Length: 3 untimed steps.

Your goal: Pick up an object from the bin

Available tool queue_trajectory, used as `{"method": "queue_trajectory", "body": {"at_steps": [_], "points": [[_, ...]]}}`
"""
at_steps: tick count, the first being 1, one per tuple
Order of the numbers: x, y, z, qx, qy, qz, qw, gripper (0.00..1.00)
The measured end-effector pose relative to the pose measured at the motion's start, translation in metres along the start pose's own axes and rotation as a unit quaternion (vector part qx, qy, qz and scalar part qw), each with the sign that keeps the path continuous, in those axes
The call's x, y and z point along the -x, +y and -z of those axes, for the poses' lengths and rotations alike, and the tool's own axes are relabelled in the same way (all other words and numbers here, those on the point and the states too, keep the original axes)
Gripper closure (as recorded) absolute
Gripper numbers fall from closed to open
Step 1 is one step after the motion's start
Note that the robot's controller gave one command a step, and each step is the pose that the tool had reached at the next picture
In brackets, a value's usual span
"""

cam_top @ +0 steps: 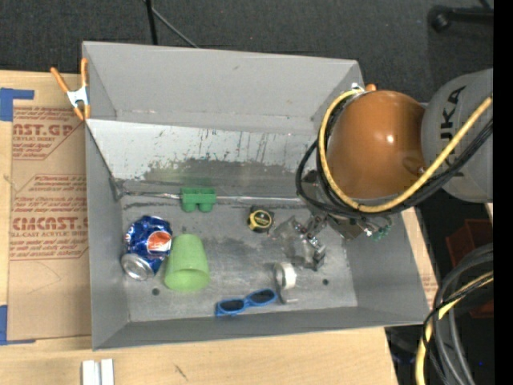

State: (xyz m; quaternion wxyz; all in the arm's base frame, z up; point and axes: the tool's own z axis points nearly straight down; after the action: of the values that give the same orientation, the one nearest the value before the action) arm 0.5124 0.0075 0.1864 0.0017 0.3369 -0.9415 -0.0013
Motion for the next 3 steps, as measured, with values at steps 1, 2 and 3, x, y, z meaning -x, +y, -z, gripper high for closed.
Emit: {"method": "queue_trajectory", "body": {"at_steps": [1,2,3], "points": [[-0.007,-0.004,-0.020,-0.001,-0.0007,0.125,0.9921,1.00],[0.014,-0.005,-0.020,-0.002,-0.0024,0.240,0.9707,1.00],[-0.006,-0.005,0.116,-0.006,-0.0042,0.232,0.9728,1.00]]}}
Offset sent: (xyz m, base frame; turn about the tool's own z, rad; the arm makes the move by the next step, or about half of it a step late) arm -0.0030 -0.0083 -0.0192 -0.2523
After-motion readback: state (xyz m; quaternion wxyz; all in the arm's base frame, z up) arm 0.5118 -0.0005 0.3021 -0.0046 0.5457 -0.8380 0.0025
